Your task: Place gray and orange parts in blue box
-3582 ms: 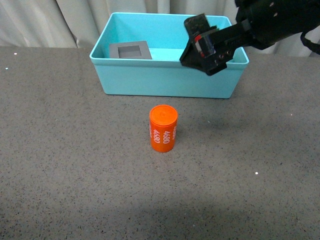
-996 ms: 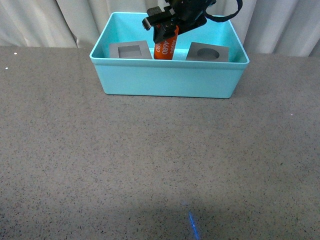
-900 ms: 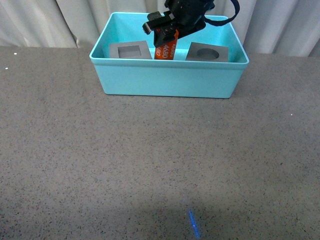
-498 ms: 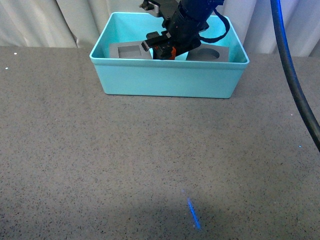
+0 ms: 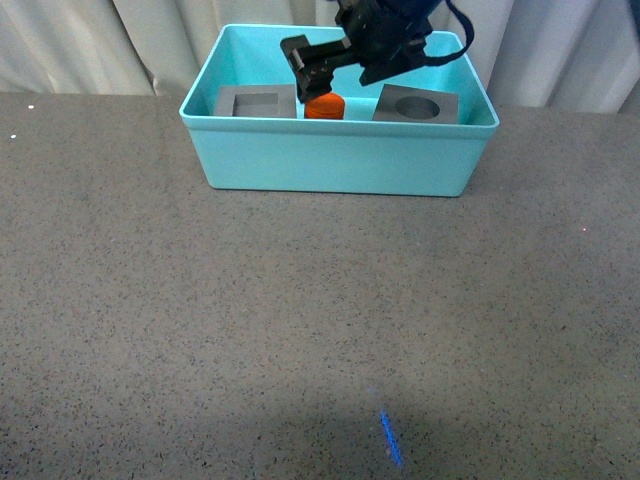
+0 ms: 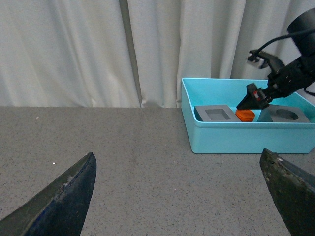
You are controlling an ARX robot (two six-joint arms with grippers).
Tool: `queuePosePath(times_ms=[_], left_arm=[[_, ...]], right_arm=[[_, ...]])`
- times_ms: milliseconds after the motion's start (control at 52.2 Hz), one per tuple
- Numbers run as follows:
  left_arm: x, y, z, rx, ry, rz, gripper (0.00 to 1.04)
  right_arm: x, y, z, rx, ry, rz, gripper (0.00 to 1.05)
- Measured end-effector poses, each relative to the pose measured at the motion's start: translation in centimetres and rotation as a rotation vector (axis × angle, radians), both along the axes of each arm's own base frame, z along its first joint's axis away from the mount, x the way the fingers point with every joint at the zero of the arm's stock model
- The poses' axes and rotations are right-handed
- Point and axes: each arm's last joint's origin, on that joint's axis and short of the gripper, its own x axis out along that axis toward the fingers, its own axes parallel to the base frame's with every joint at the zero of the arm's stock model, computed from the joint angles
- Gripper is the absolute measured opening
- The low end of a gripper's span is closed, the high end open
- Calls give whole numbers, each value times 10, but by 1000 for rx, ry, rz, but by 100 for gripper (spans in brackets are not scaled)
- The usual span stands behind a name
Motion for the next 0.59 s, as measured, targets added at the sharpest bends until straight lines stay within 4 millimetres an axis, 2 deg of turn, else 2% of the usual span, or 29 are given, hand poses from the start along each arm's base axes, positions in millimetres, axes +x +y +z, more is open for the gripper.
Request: queuePosePath(times_ms=[115, 211, 307, 421, 594], left_arm=[[0, 0, 0, 0, 0, 0, 98], [0, 0, 0, 0, 0, 0, 98], [0, 0, 0, 0, 0, 0, 98], [0, 0, 0, 0, 0, 0, 98], [0, 0, 0, 0, 0, 0, 98]], right_arm=[[-10, -11, 33, 46, -77, -32, 95], [-27, -26, 72, 103, -177, -88, 95], [-46, -44, 95, 130, -281, -169, 95], [-68, -63, 101, 150, -323, -241, 95], [-113, -93, 113, 167, -413, -371, 95]])
